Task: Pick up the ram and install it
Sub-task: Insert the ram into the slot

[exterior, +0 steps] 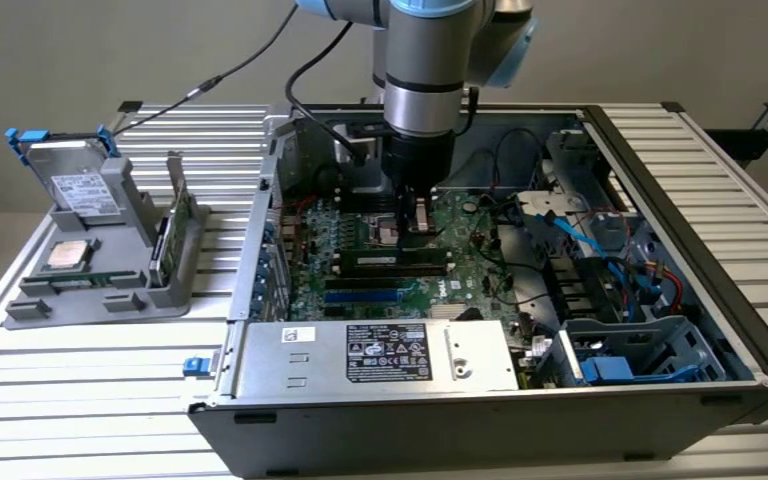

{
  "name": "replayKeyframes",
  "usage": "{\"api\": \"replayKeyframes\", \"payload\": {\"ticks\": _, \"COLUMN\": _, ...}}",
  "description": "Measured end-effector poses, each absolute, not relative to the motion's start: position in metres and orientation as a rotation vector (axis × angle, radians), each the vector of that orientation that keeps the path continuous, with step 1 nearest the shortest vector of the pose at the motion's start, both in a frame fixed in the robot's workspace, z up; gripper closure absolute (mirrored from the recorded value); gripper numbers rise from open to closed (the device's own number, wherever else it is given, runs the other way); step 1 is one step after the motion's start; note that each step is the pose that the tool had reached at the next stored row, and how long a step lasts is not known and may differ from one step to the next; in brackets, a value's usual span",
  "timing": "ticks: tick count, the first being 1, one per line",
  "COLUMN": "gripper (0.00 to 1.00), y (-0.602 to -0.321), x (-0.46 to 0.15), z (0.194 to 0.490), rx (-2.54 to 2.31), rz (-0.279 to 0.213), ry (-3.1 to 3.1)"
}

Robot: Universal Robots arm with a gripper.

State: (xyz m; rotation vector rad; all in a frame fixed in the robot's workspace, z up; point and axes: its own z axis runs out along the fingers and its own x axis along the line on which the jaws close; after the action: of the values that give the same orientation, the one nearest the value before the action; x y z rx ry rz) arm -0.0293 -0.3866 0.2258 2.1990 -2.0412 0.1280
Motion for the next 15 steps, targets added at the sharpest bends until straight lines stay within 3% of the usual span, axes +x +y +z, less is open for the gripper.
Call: {"api": "replayKeyframes", "payload": {"ticks": 15, "gripper": 0.86, "y": -0.3833, "x": -0.0288, "z": 0.2212, "rx": 2.185, "rz": 0.127, "ry": -2.055}}
